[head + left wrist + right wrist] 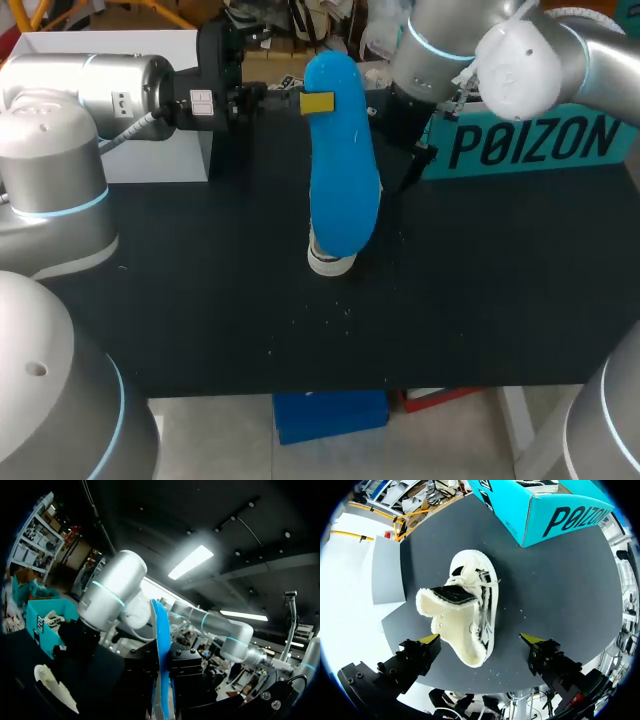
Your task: Take the shoe out of the shoebox, open the shoe tongue, remove and reinsert the insole, then place the shoe into the shoebox
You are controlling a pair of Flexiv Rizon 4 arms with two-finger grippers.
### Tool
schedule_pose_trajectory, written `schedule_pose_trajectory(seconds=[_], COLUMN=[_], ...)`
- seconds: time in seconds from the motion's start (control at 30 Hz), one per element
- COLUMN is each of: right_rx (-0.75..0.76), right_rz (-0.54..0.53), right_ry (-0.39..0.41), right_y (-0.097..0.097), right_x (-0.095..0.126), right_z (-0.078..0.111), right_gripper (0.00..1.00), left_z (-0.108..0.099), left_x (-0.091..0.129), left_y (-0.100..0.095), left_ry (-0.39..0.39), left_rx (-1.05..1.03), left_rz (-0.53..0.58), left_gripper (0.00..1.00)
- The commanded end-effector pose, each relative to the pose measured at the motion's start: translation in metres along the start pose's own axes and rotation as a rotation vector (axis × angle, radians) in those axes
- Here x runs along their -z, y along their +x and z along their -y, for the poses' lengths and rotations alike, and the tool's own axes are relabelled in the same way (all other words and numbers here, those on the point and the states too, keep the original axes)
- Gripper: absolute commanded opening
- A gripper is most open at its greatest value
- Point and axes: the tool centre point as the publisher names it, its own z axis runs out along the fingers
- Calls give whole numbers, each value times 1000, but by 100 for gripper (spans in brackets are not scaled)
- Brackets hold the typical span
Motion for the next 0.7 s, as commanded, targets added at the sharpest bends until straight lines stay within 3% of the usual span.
schedule_pose_trajectory(seconds=[0.03, 0.13, 0.23, 0.37, 0.7], right_rx=[25, 25, -6, 21, 20], right_rz=[-456, -456, -670, -806, -961], right_ry=[6, 6, 104, 108, 105], right_y=[-8, -8, -13, -13, -15], right_x=[-1, -1, 5, 17, 29], right_z=[2, 2, -2, -1, -1], right_gripper=[100, 100, 100, 100, 100], left_z=[-1, -1, -1, -1, -1], left_x=[-1, -1, -1, -1, -1], left_y=[0, 0, 0, 0, 0], left_ry=[2, 2, 2, 2, 2], left_rx=[-1, -1, -1, -1, -1], left_rz=[5, 5, 5, 5, 5], left_gripper=[0, 0, 0, 0, 0])
